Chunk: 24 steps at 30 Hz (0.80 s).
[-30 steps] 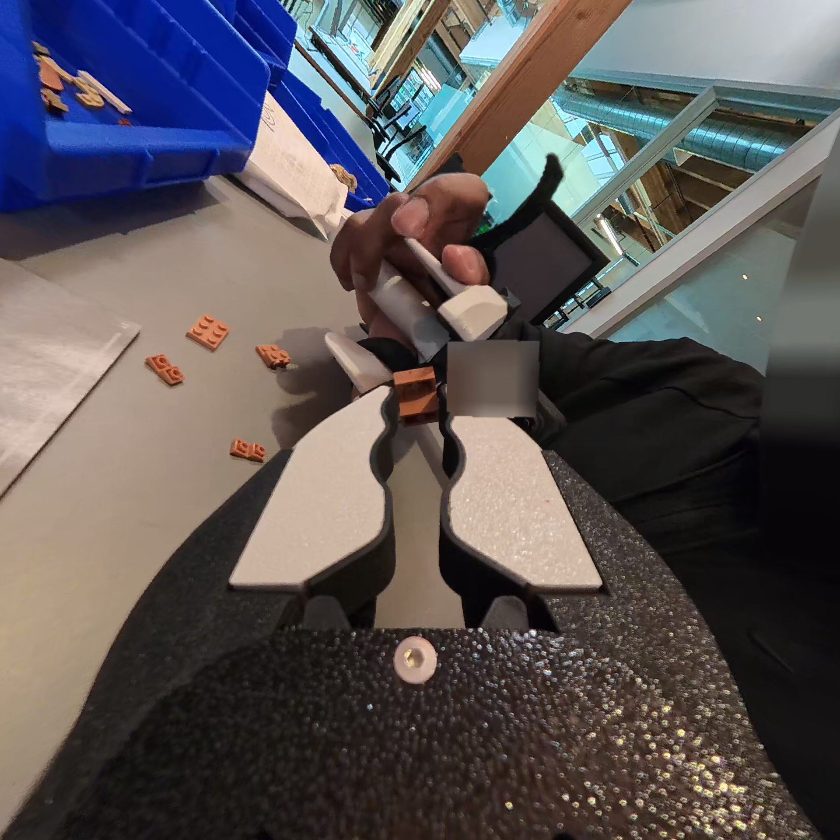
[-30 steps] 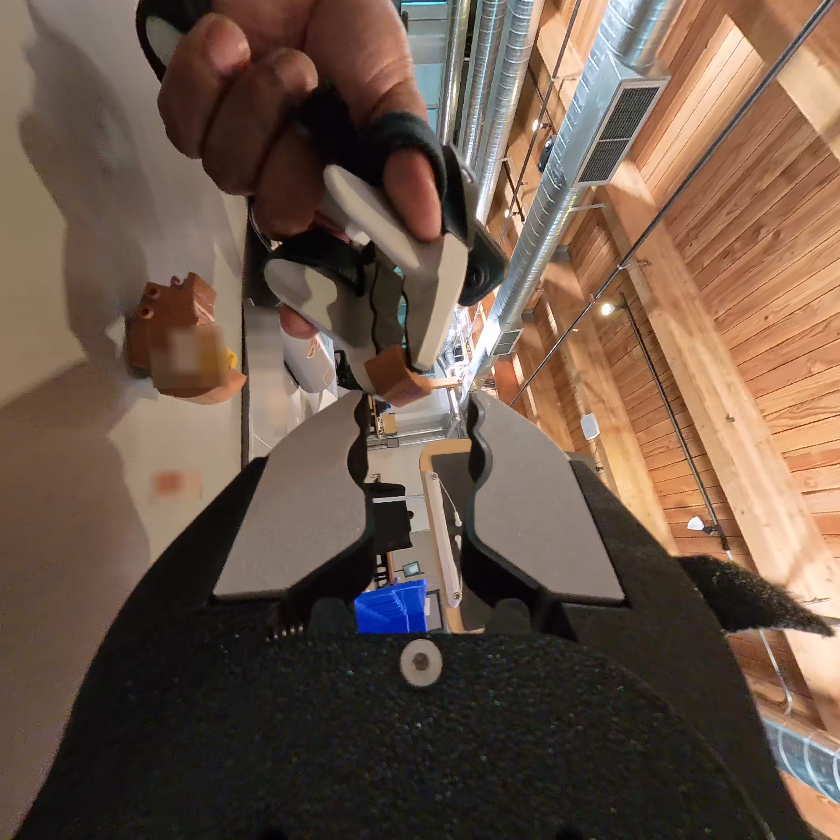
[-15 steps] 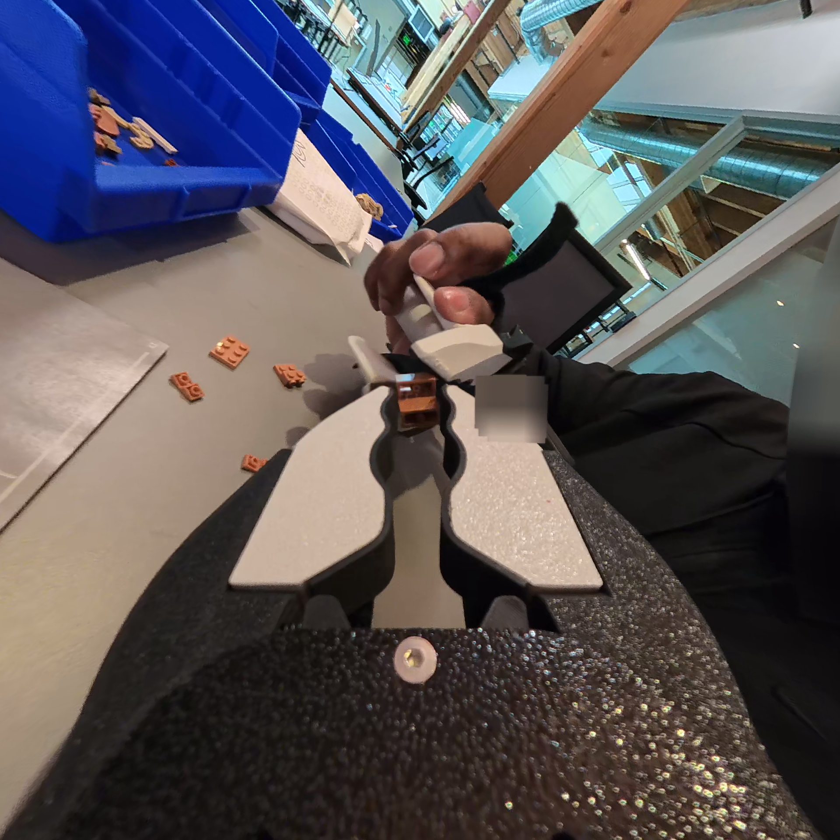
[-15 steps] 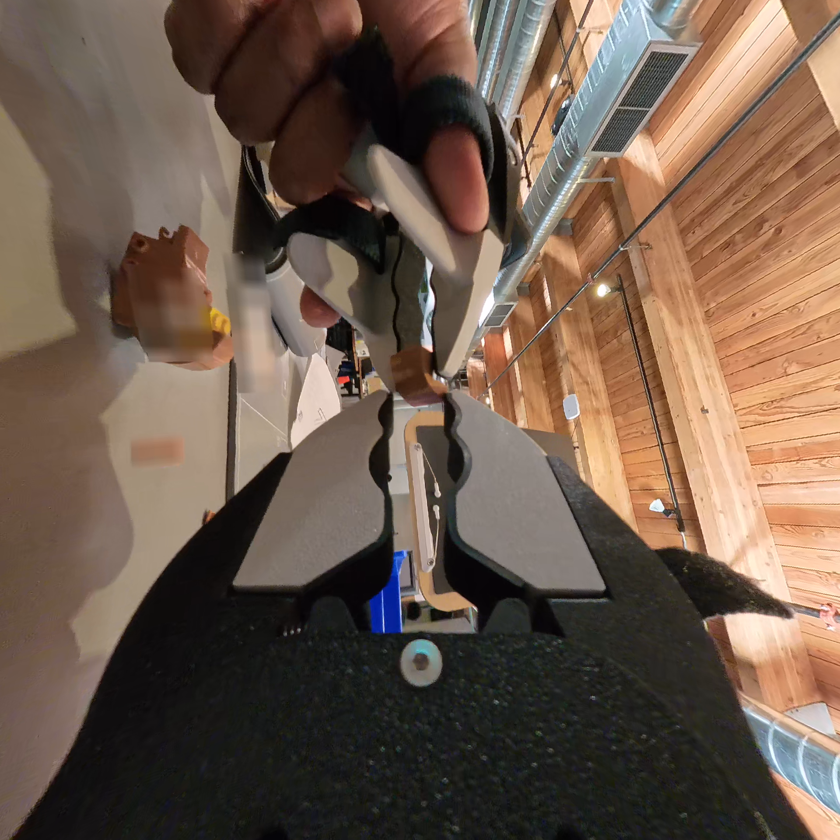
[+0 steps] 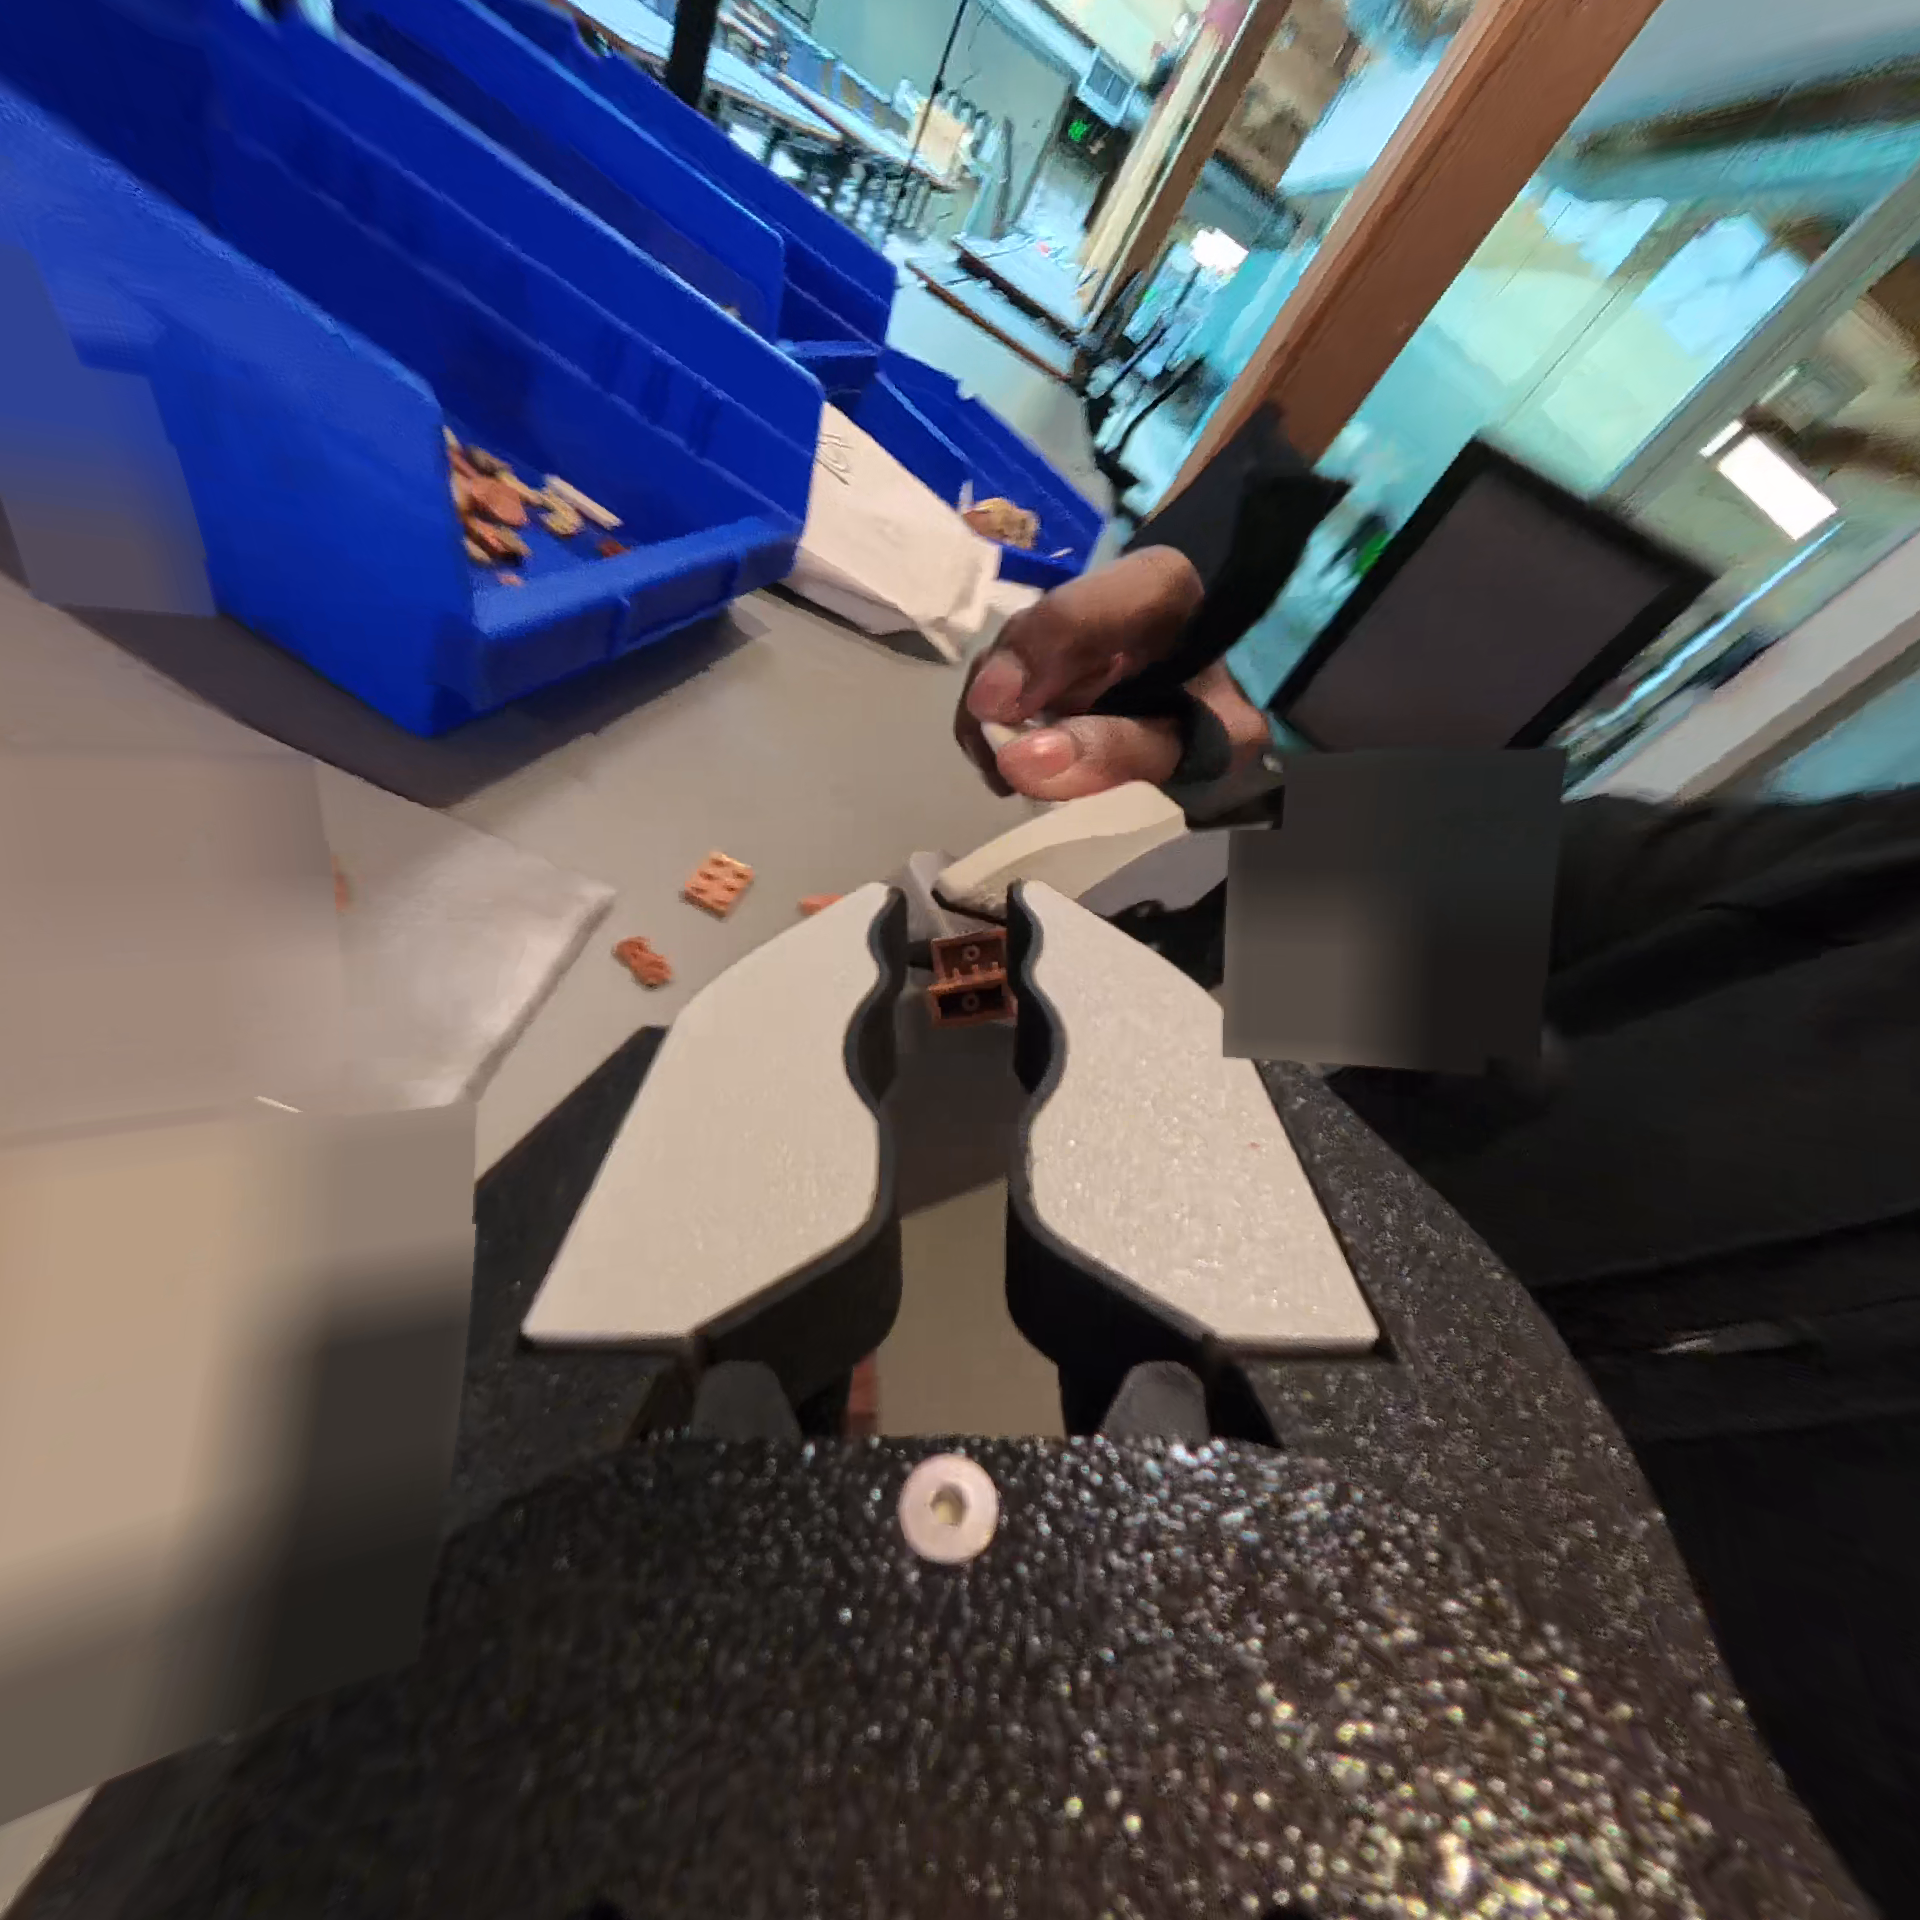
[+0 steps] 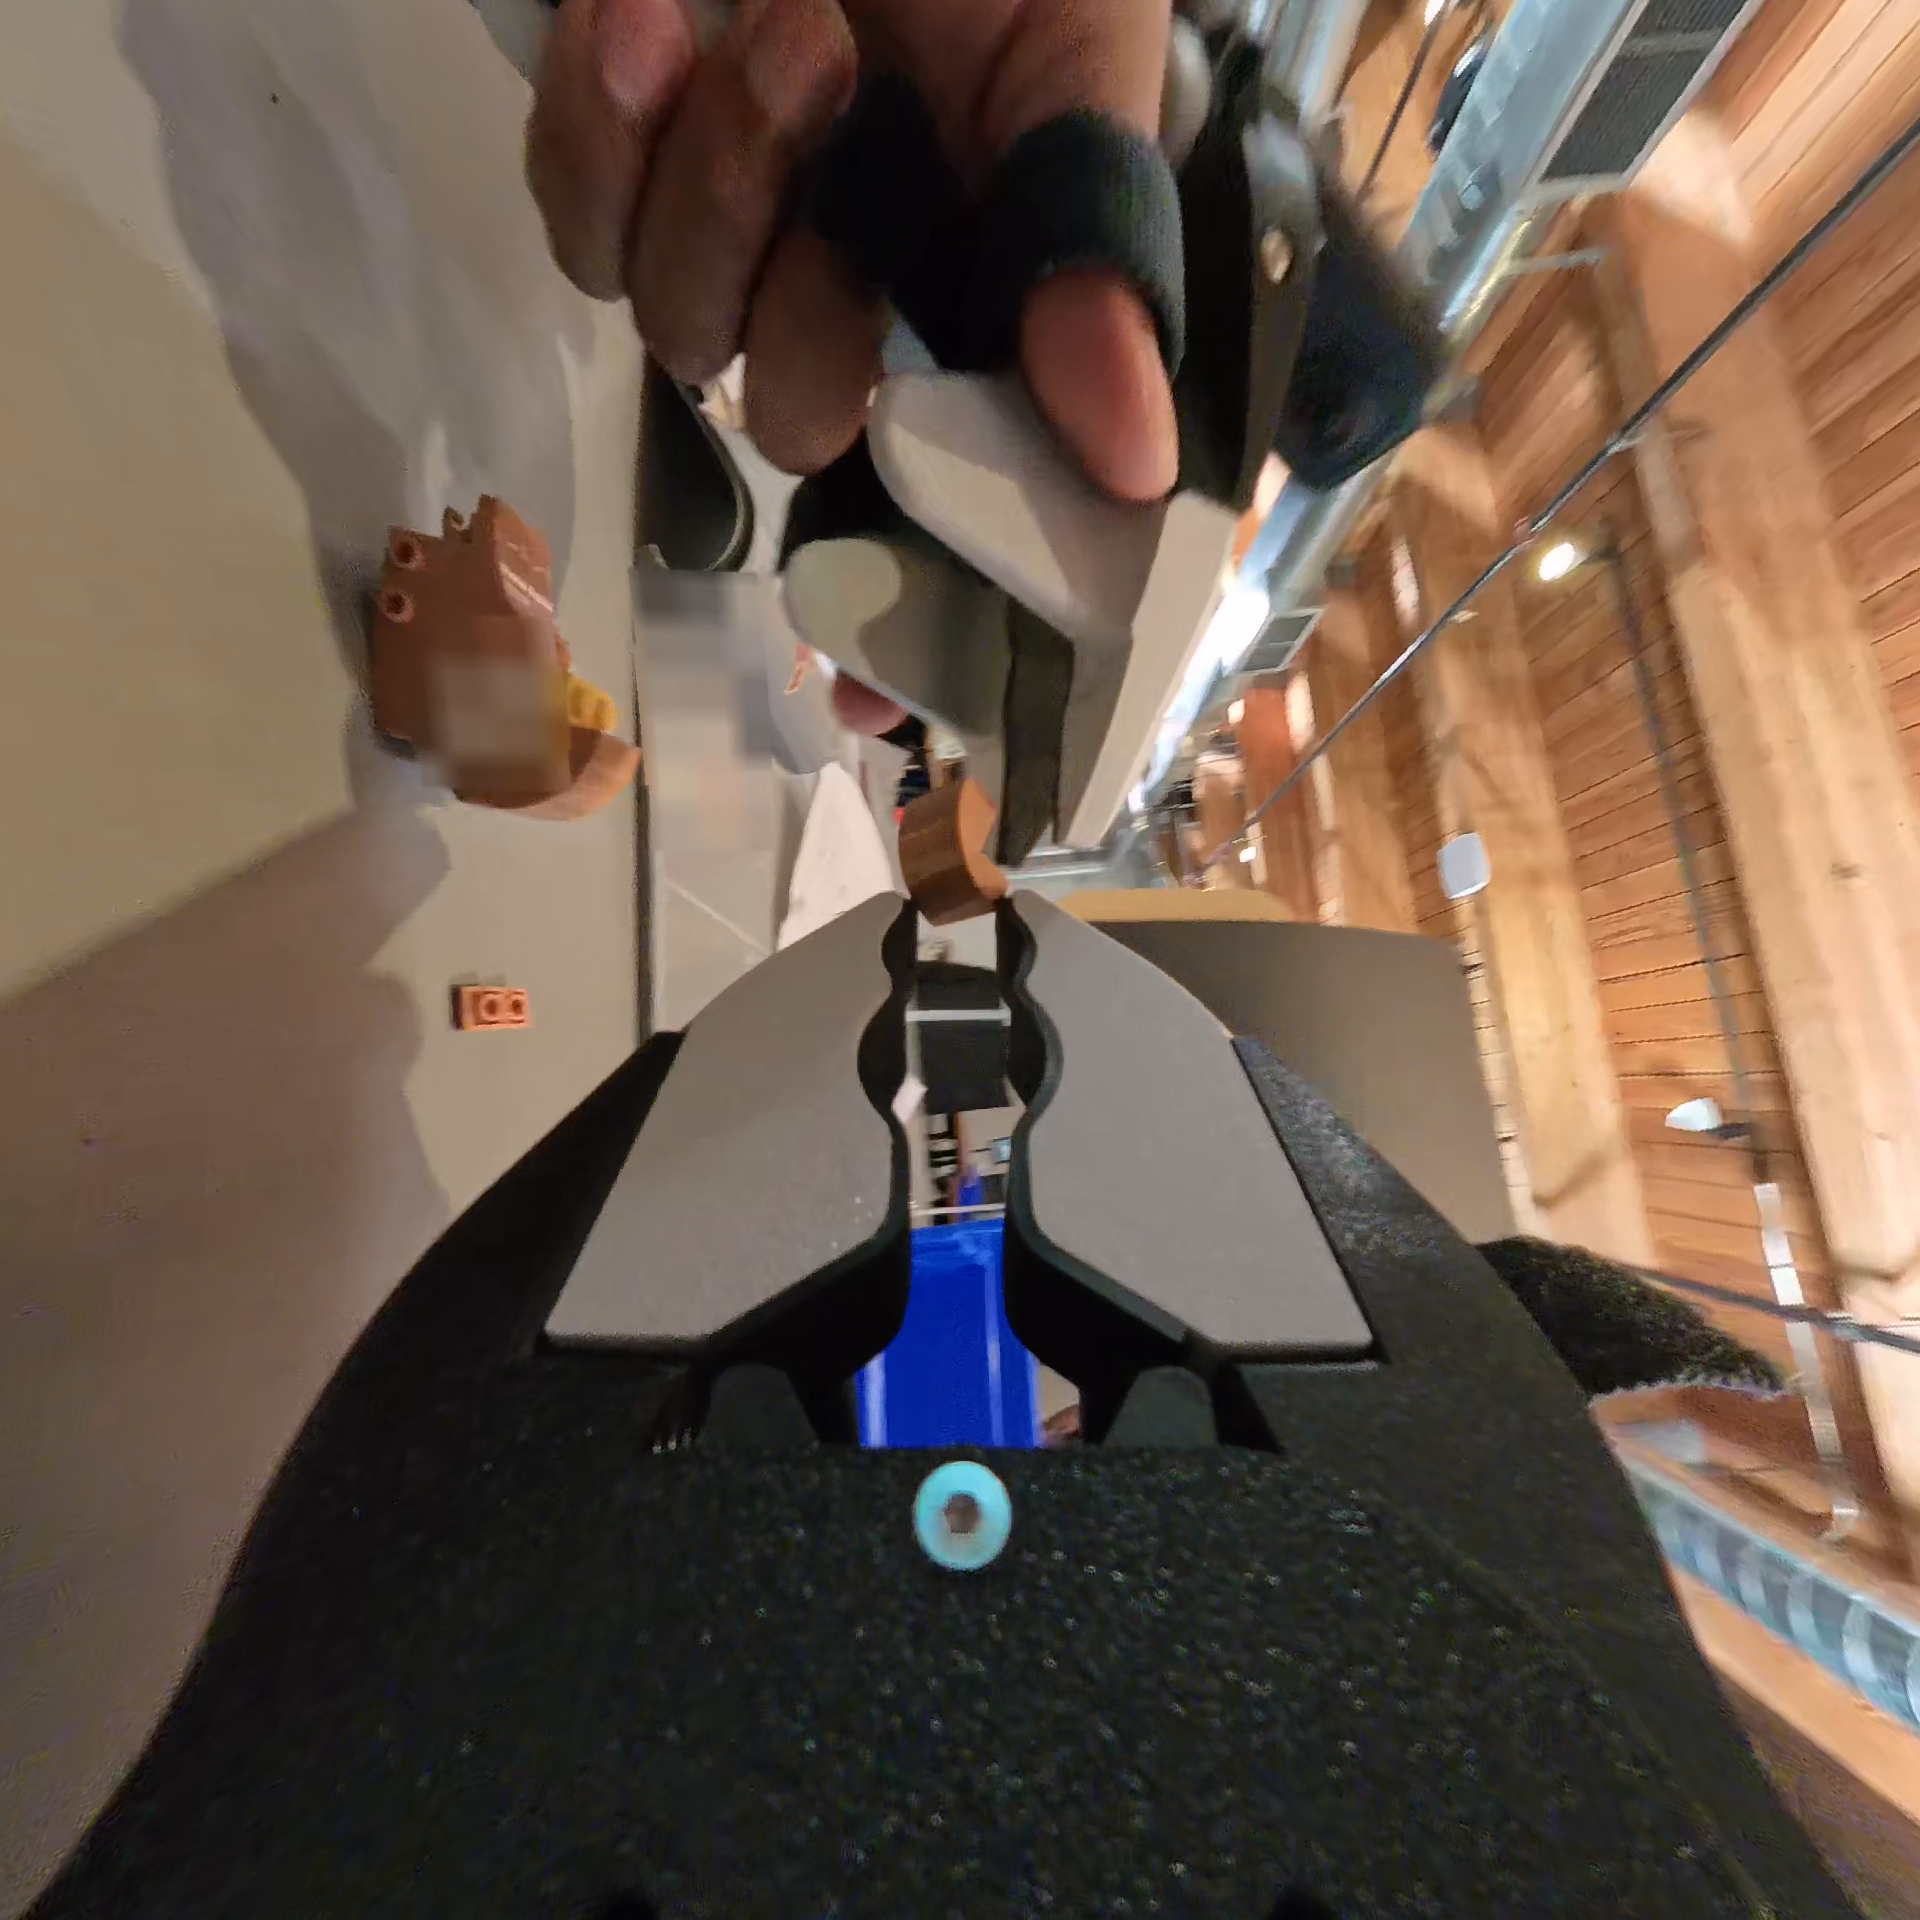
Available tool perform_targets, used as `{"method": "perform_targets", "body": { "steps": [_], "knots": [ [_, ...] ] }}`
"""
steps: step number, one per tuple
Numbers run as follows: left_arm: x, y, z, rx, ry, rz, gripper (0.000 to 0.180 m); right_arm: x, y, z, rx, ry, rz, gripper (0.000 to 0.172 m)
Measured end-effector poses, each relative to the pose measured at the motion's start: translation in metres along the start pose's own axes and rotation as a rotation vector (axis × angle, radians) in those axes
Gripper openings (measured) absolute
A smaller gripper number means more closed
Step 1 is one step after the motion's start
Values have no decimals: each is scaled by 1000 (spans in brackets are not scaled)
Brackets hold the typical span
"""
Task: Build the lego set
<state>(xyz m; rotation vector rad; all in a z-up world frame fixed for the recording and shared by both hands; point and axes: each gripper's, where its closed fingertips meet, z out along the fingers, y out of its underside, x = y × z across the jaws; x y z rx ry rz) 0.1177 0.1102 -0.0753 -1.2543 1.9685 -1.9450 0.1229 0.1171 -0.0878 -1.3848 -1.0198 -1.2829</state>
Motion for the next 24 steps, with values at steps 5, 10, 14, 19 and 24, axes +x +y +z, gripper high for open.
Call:
{"method": "perform_targets", "body": {
  "steps": [5,10,14,19,24],
  "knots": [
    [-5,-1,-14,-150,-323,853,24,-16,8,2,-46,-199,315,14],
    [0,15,-12,-273,-446,1383,25,-29,7,1,-46,-347,521,14],
    [4,19,-7,-318,-468,1561,26,-32,1,-1,-39,-394,563,14],
    [4,29,-3,-390,-447,1651,30,-29,-8,-2,-19,-421,619,13],
    [-4,34,0,-465,-488,1722,26,-30,-13,-4,-6,-437,640,13]
  ]
}}
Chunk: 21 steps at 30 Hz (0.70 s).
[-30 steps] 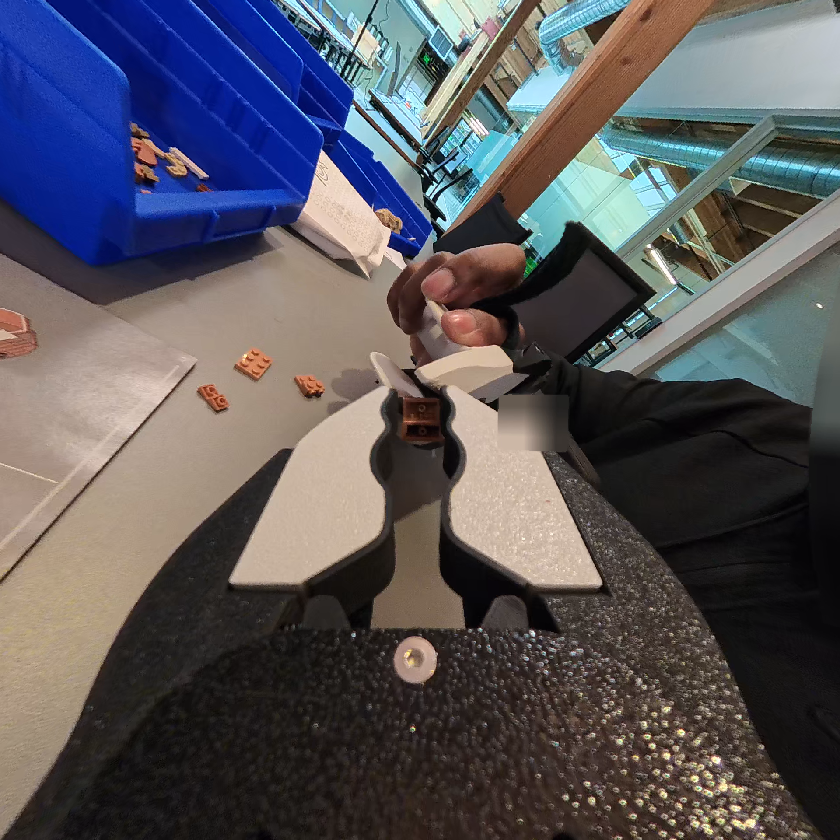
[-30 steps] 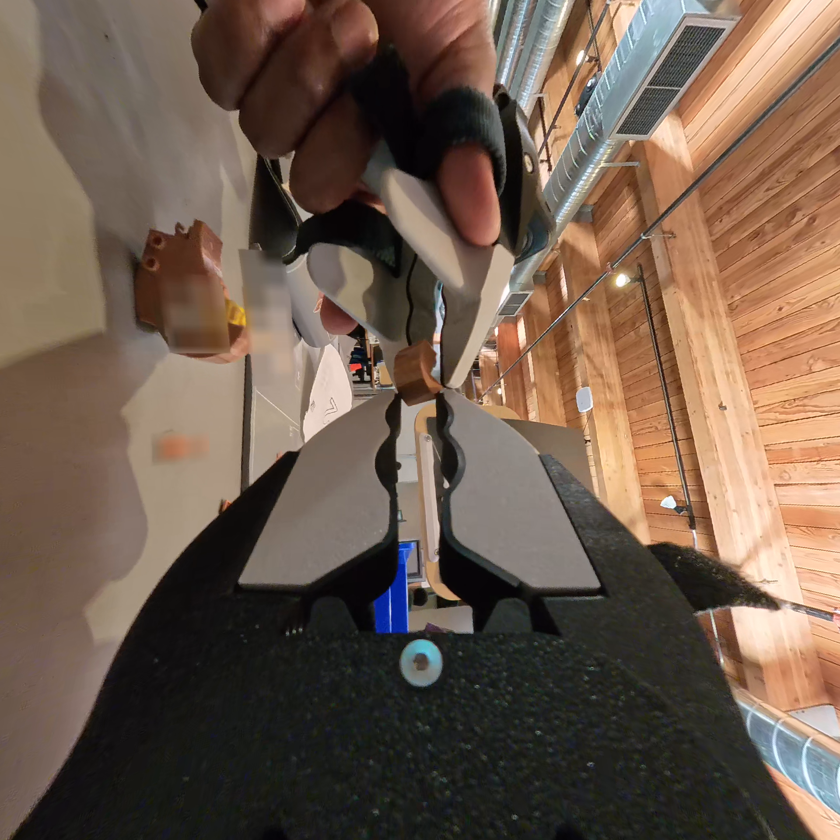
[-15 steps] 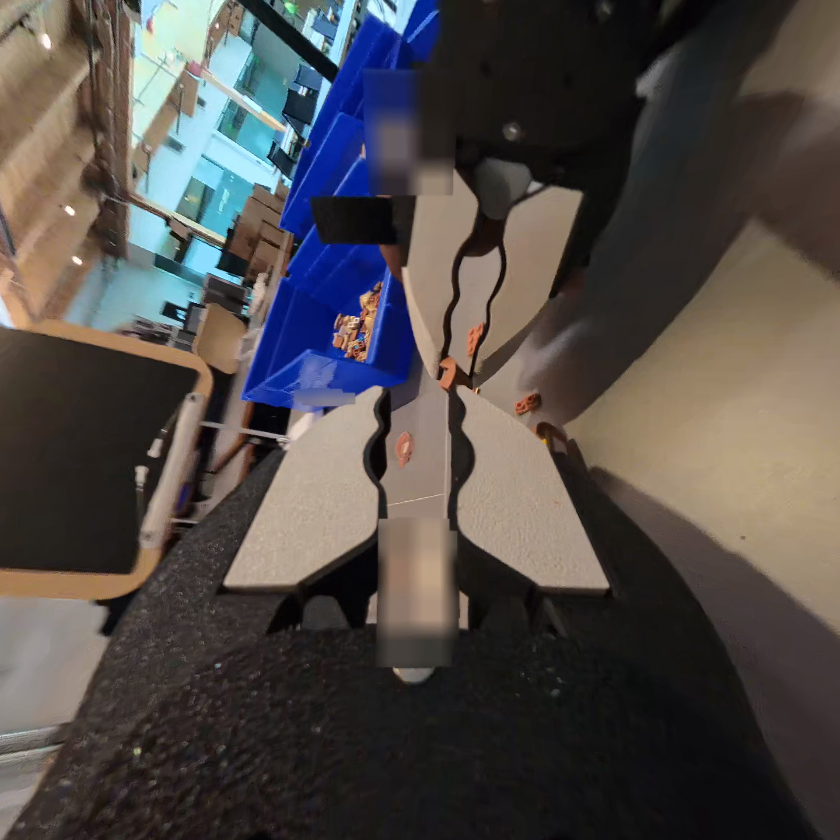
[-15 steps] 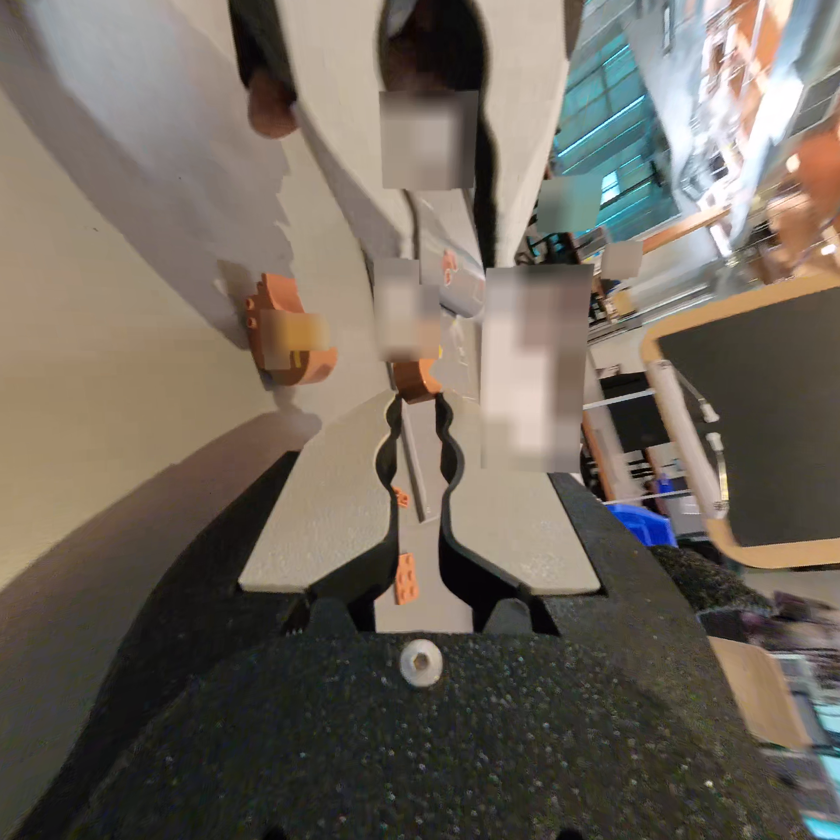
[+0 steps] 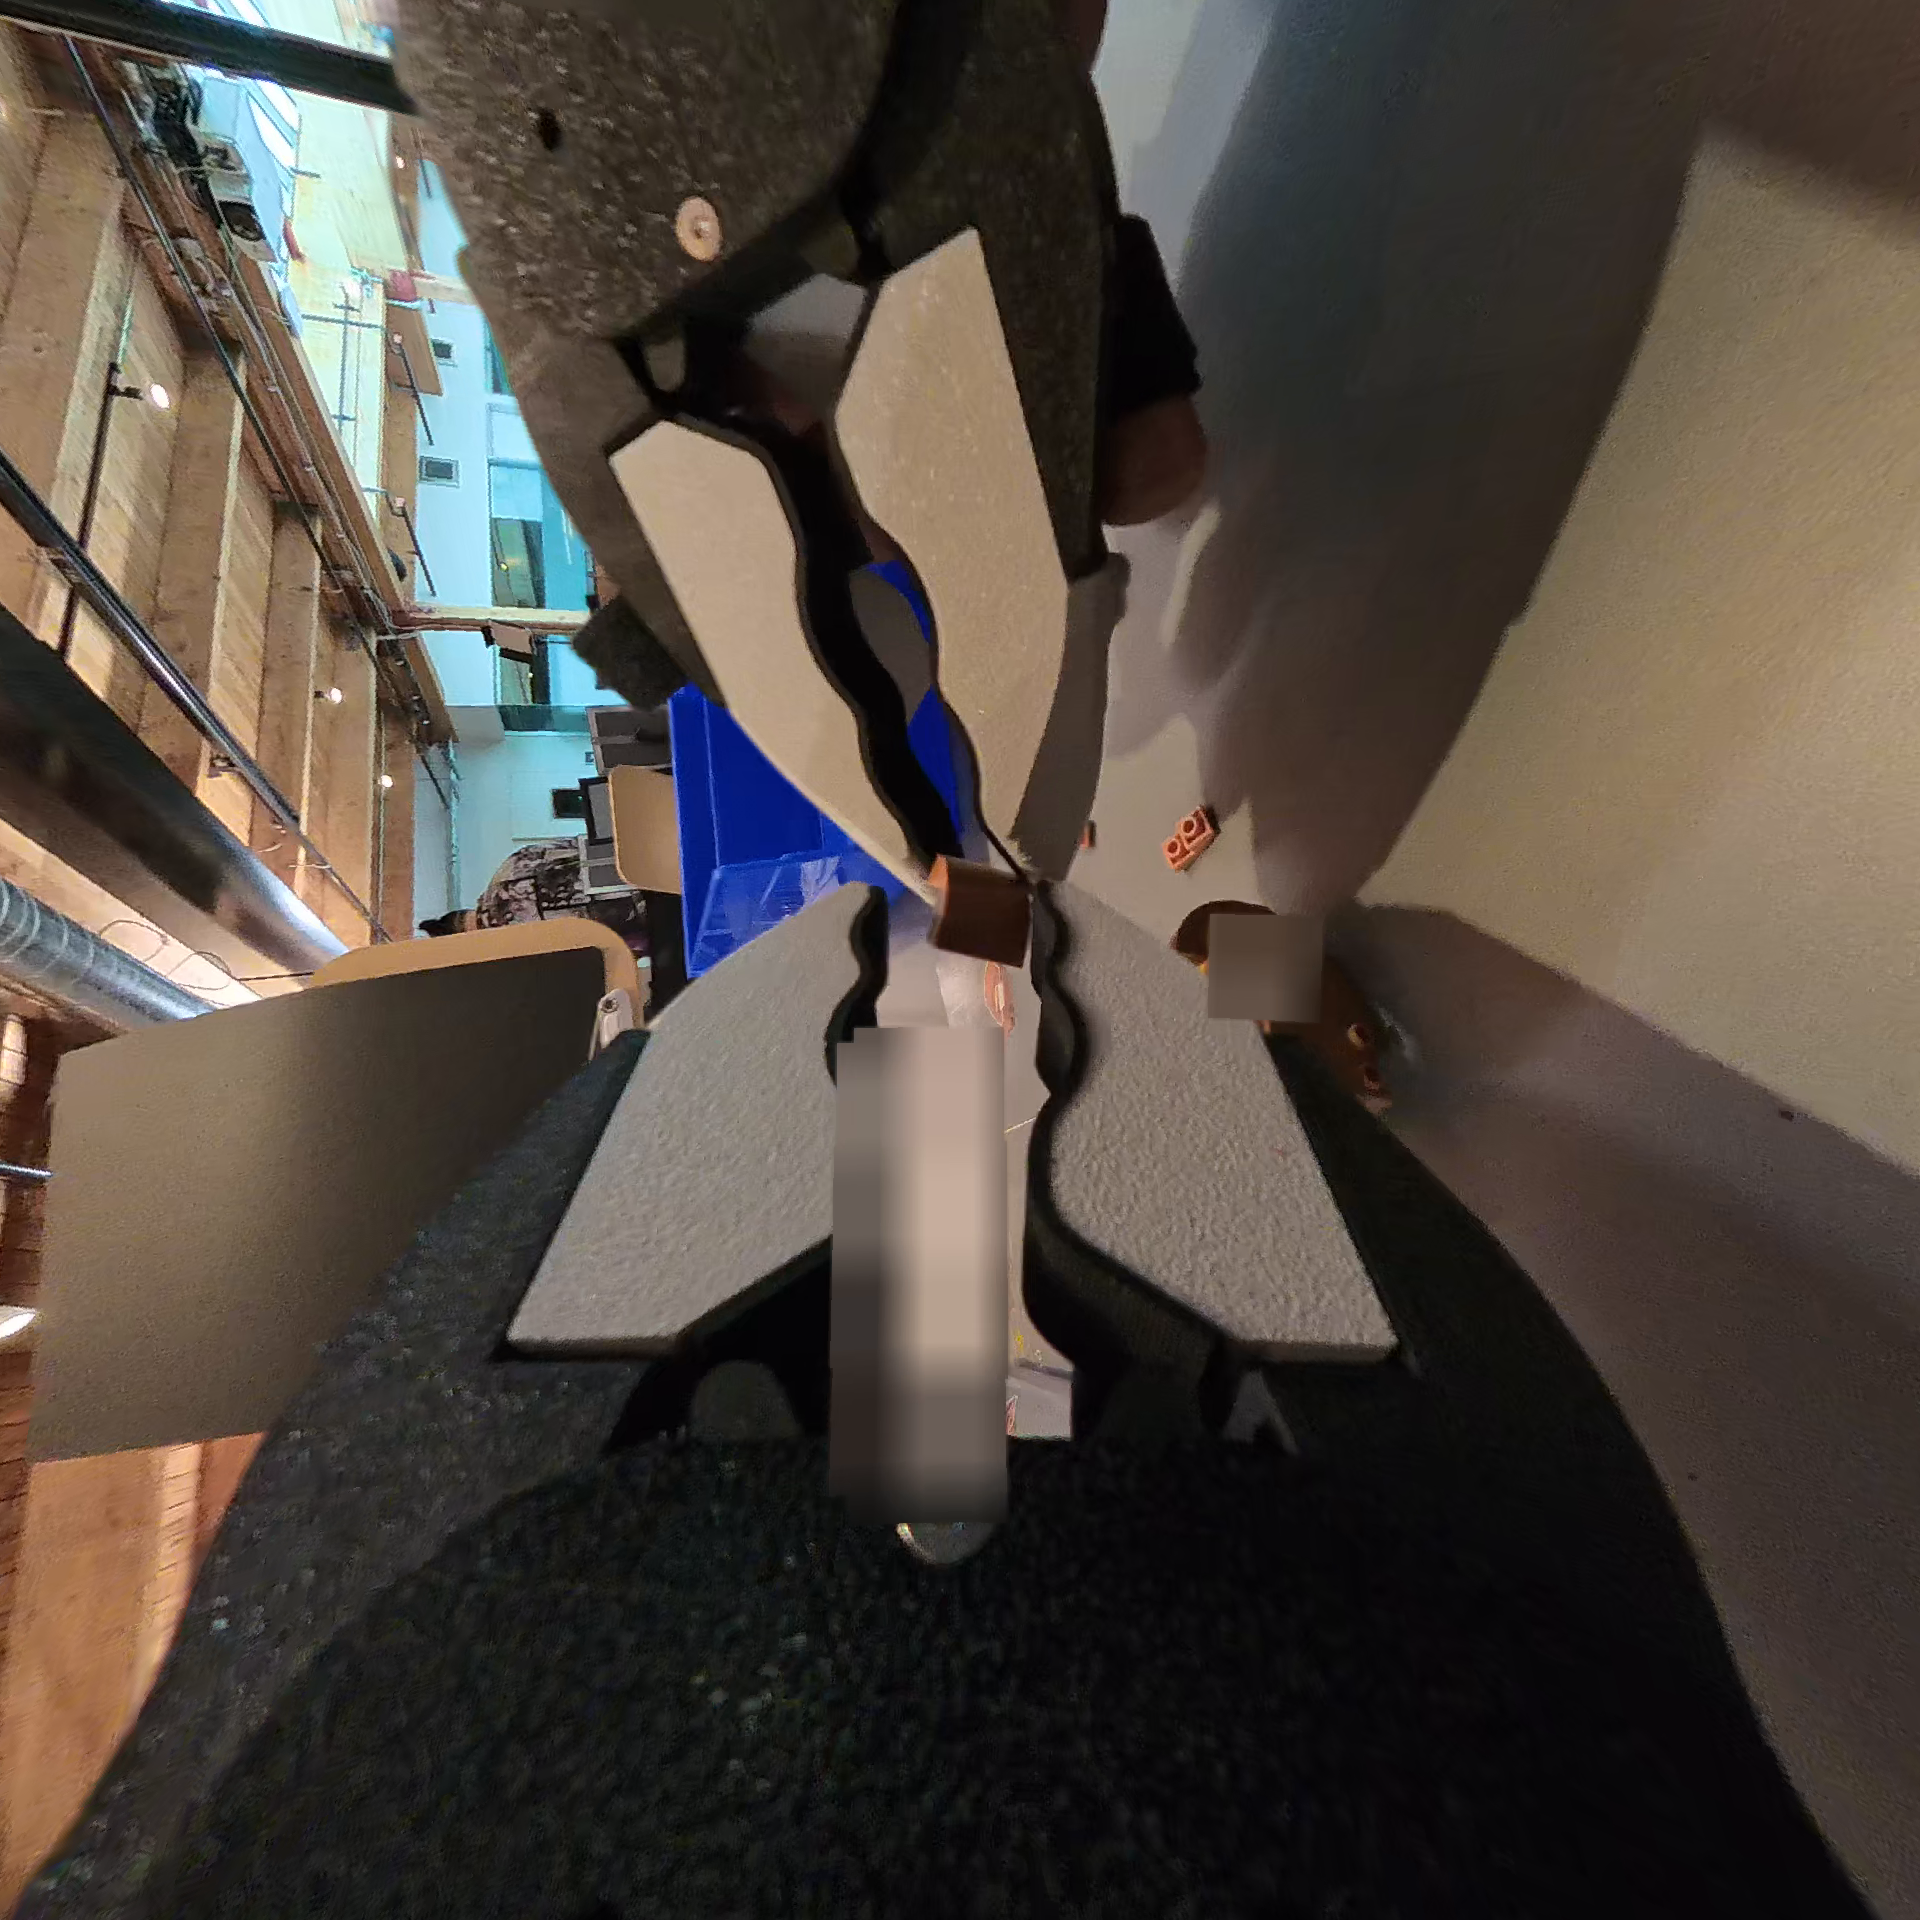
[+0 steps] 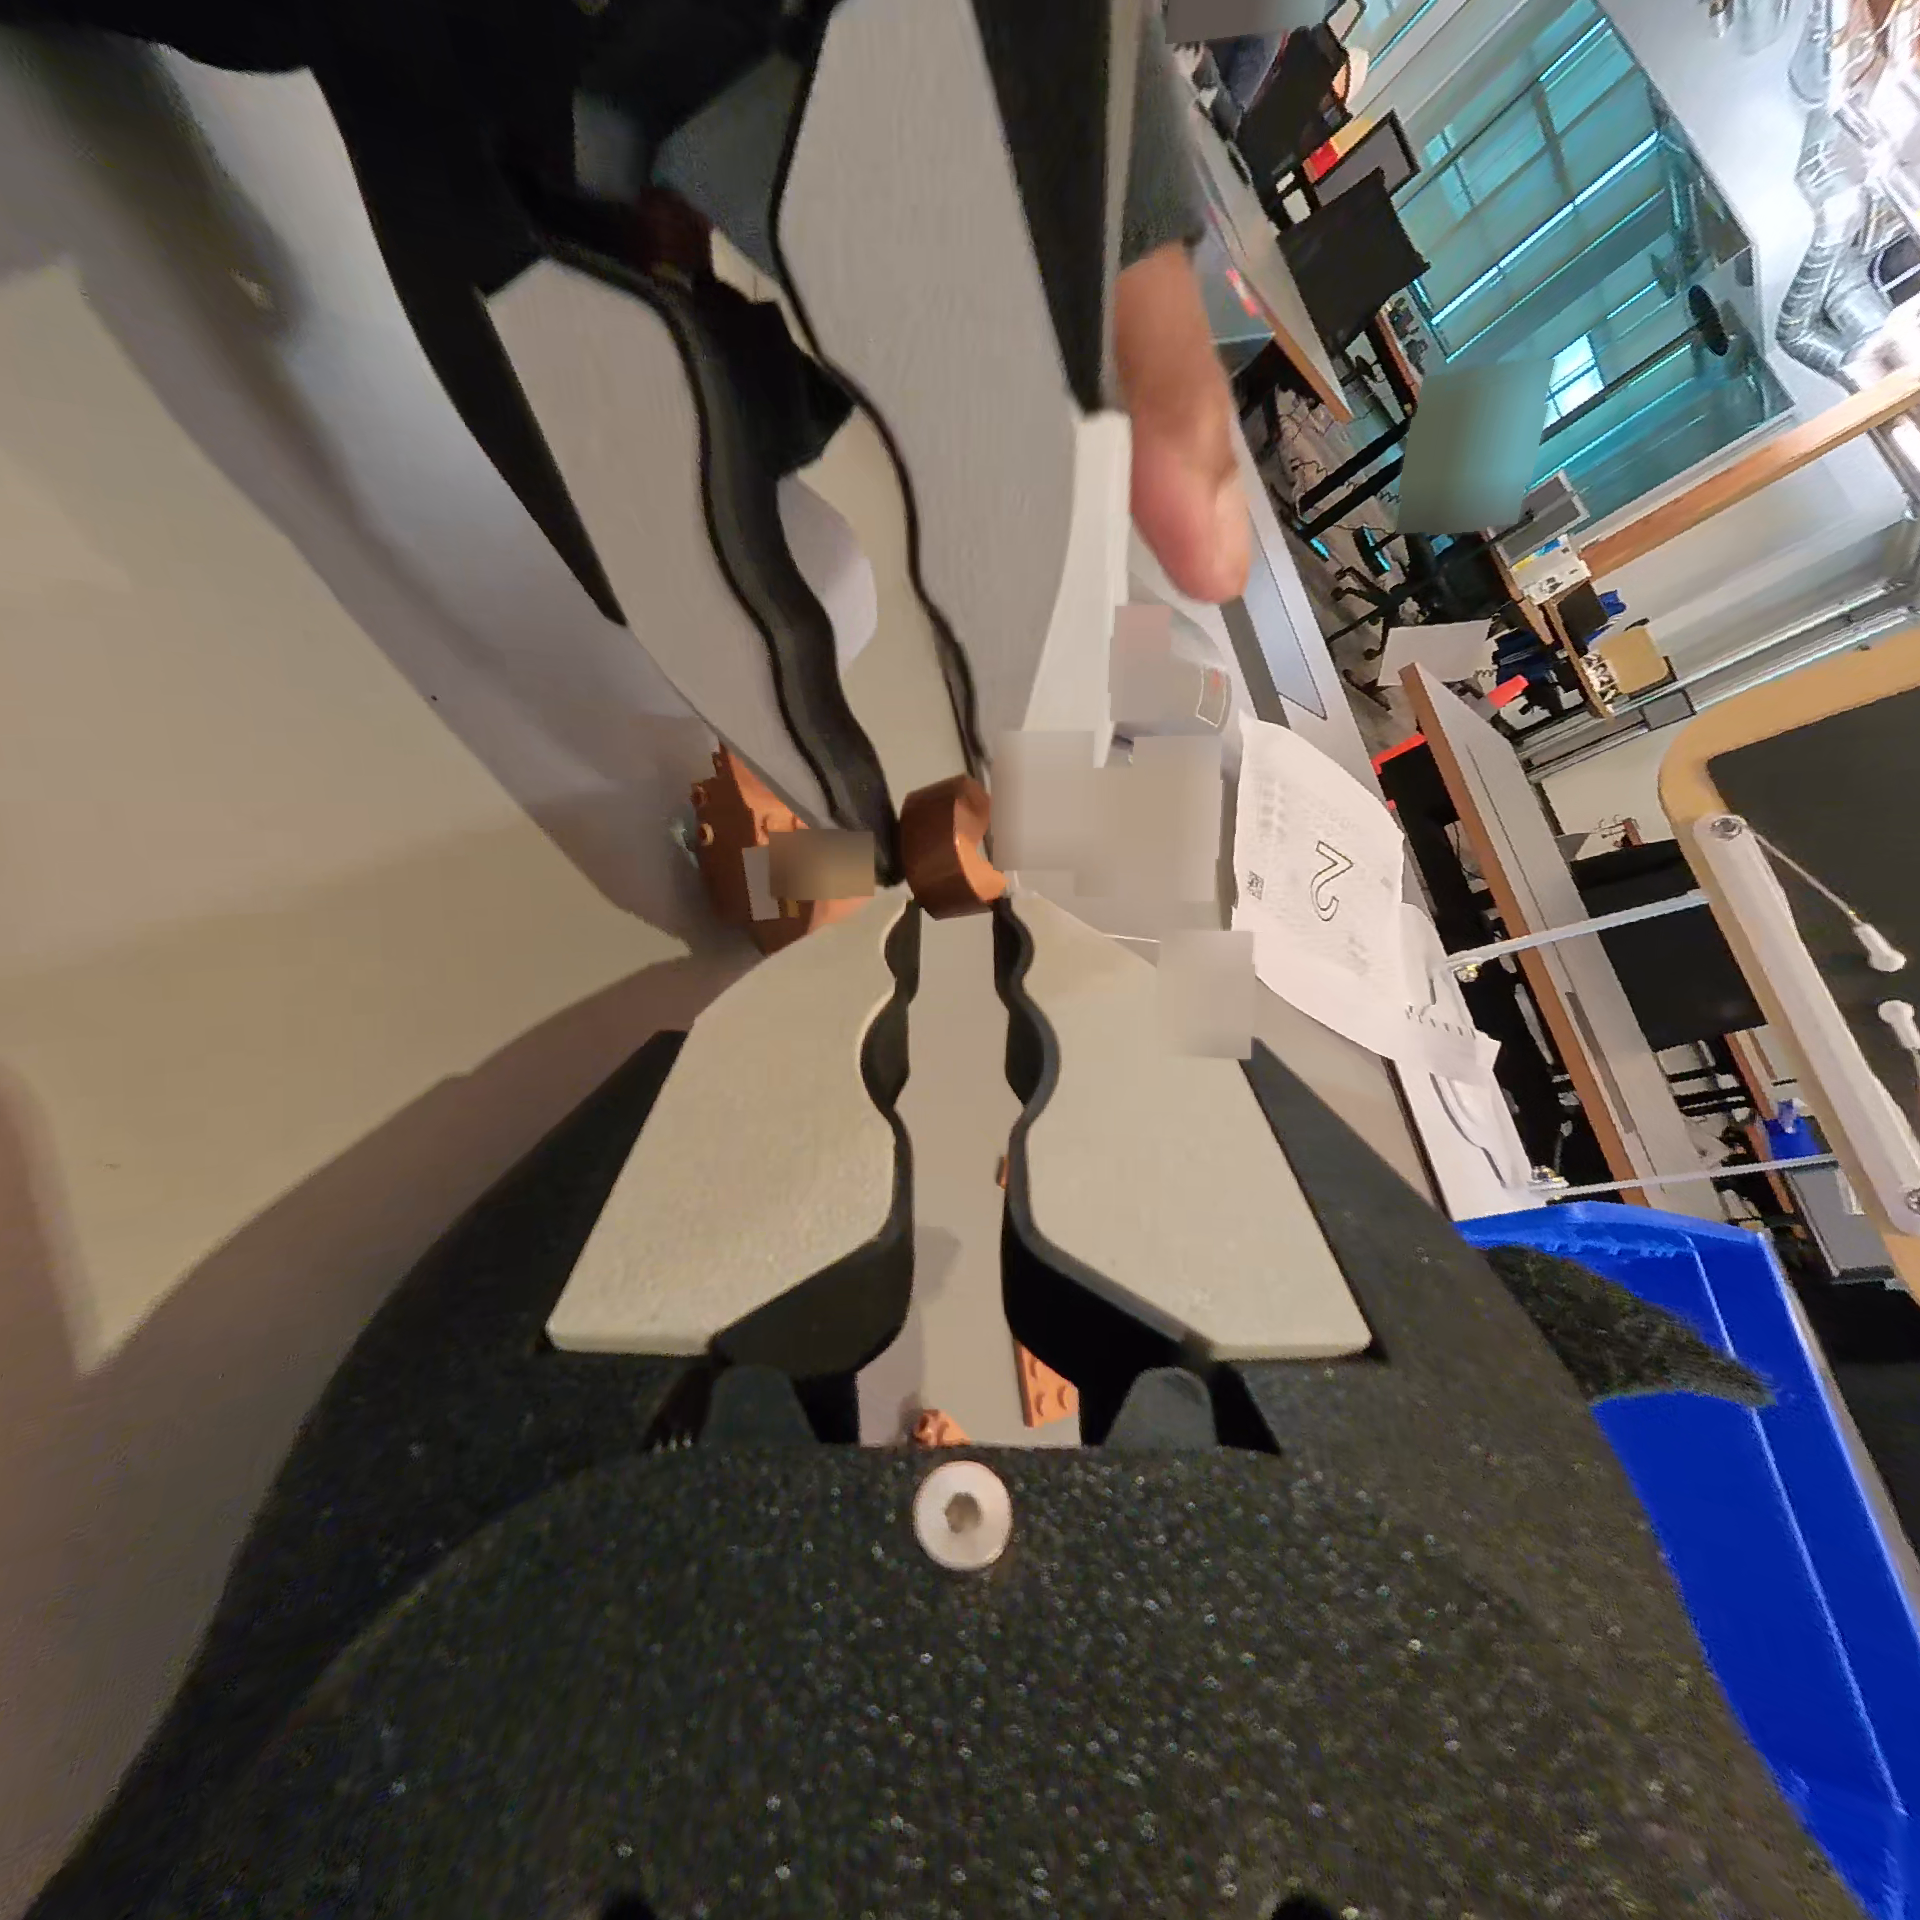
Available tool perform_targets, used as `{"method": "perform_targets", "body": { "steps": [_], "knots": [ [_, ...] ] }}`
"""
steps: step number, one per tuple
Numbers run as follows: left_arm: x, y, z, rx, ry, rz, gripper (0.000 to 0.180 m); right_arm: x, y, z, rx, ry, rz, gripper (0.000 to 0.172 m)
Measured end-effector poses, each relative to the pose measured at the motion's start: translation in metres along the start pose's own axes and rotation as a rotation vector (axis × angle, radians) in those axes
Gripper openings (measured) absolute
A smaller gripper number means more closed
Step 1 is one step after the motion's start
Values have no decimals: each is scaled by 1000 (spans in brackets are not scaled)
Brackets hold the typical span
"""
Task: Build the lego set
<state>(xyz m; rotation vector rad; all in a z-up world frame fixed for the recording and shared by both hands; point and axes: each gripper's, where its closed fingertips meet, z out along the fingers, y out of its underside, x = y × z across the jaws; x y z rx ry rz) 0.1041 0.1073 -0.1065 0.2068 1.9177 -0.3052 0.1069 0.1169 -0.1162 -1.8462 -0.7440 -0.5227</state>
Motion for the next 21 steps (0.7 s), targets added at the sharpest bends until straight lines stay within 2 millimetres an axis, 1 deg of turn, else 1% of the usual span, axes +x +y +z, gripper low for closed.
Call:
{"method": "perform_targets", "body": {
  "steps": [2,5,7,9,10,11,13,15,16,18,21],
  "knots": [
    [2,1,2,-14,-3,35,19,1,0,0,-2,-2,16,13],
    [2,2,3,-33,-12,53,18,1,2,-1,-1,-12,31,12],
    [2,3,4,-43,-1,13,18,2,2,-1,-10,5,-1,12],
    [0,6,6,-41,5,-73,18,8,6,-1,-42,64,-93,12],
    [-3,9,6,-48,0,-129,18,16,10,-2,-85,120,-187,8],
    [-6,11,5,-42,1,-182,18,25,16,-4,-147,185,-316,8],
    [-13,17,3,-20,-9,-317,18,47,24,-12,-289,323,-650,8],
    [-19,23,0,7,-4,-450,18,63,25,-21,-413,422,-993,8],
    [-22,25,-1,23,-4,-505,18,68,23,-25,-452,456,-1136,8],
    [-25,26,-3,58,14,-601,17,67,14,-29,-464,491,-1339,8],
    [-30,21,-6,116,21,-685,17,54,-5,-30,-397,521,-1515,8]
  ]
}}
